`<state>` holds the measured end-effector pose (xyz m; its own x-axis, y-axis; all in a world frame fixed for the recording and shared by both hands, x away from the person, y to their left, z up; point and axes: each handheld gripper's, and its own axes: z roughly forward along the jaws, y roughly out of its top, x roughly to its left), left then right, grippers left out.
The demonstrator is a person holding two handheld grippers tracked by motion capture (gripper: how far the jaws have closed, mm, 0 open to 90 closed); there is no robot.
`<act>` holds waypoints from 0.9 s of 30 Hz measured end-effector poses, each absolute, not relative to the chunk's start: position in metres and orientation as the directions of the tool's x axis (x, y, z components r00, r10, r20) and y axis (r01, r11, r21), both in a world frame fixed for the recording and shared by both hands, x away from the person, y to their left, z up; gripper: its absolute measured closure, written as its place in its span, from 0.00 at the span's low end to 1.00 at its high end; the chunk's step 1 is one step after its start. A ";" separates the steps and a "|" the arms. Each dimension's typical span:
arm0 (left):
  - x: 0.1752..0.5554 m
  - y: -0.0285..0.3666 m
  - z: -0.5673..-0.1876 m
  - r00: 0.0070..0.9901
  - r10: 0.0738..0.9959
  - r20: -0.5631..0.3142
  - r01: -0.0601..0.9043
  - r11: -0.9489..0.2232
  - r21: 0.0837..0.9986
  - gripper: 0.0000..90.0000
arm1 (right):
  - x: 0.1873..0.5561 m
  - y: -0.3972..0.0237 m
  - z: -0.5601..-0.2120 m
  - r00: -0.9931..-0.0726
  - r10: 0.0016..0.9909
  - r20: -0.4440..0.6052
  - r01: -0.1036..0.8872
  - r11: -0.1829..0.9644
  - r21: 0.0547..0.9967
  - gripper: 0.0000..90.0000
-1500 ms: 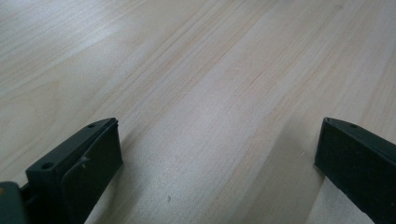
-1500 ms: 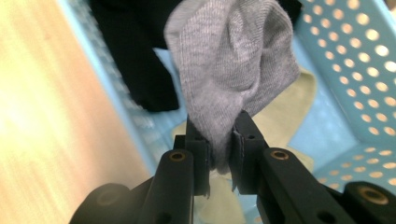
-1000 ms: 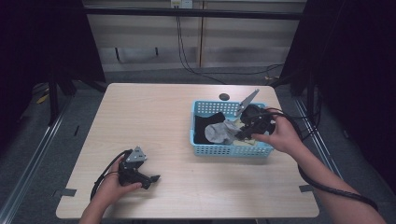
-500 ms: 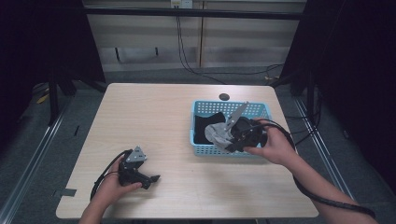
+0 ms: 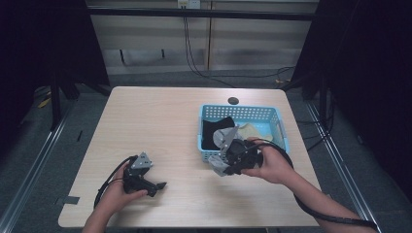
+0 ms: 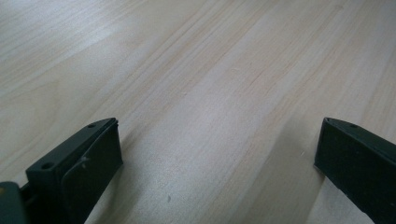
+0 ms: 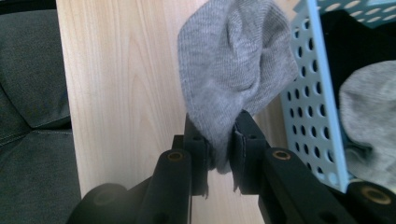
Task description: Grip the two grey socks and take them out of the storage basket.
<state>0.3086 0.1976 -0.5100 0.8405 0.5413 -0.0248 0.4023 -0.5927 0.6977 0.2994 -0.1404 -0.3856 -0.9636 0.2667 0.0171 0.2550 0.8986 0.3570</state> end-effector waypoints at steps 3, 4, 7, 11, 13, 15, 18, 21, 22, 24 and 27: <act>0.309 0.198 -0.510 0.840 0.541 -0.025 0.403 -0.592 0.698 0.00 | 0.299 -0.138 -0.389 -0.964 0.266 0.020 0.257 0.902 0.346 0.87; 0.309 0.198 -0.510 0.840 0.542 -0.026 0.403 -0.591 0.699 0.00 | 0.301 -0.136 -0.395 -0.965 0.261 0.027 0.254 0.906 0.339 0.86; 0.309 0.198 -0.510 0.841 0.541 -0.024 0.402 -0.593 0.697 0.00 | 0.301 -0.133 -0.403 -0.967 0.252 0.026 0.247 0.915 0.320 0.86; 0.309 0.198 -0.510 0.840 0.542 -0.026 0.403 -0.592 0.698 0.00 | 0.300 -0.128 -0.413 -0.967 0.253 0.030 0.249 0.920 0.302 0.83; 0.309 0.198 -0.510 0.840 0.542 -0.026 0.404 -0.591 0.699 0.00 | 0.301 -0.128 -0.415 -0.970 0.243 0.028 0.240 0.921 0.306 0.81; 0.309 0.198 -0.510 0.840 0.542 -0.026 0.403 -0.592 0.698 0.00 | 0.301 -0.127 -0.418 -0.969 0.245 0.041 0.246 0.923 0.297 0.81; 0.309 0.198 -0.510 0.840 0.542 -0.026 0.404 -0.591 0.699 0.00 | 0.301 -0.127 -0.419 -0.969 0.243 0.044 0.245 0.923 0.298 0.78; 0.309 0.198 -0.510 0.841 0.541 -0.025 0.402 -0.593 0.698 0.00 | 0.301 -0.128 -0.418 -0.965 0.256 0.065 0.263 0.915 0.305 0.65; 0.309 0.198 -0.510 0.840 0.541 -0.025 0.402 -0.593 0.697 0.00 | 0.300 -0.128 -0.417 -0.962 0.263 0.072 0.272 0.912 0.308 0.63; 0.309 0.198 -0.510 0.840 0.541 -0.025 0.402 -0.593 0.698 0.00 | 0.299 -0.131 -0.412 -0.957 0.276 0.088 0.289 0.904 0.315 0.55; 0.309 0.198 -0.510 0.840 0.541 -0.025 0.402 -0.593 0.698 0.00 | 0.302 -0.135 -0.402 -0.955 0.283 0.088 0.296 0.889 0.349 0.53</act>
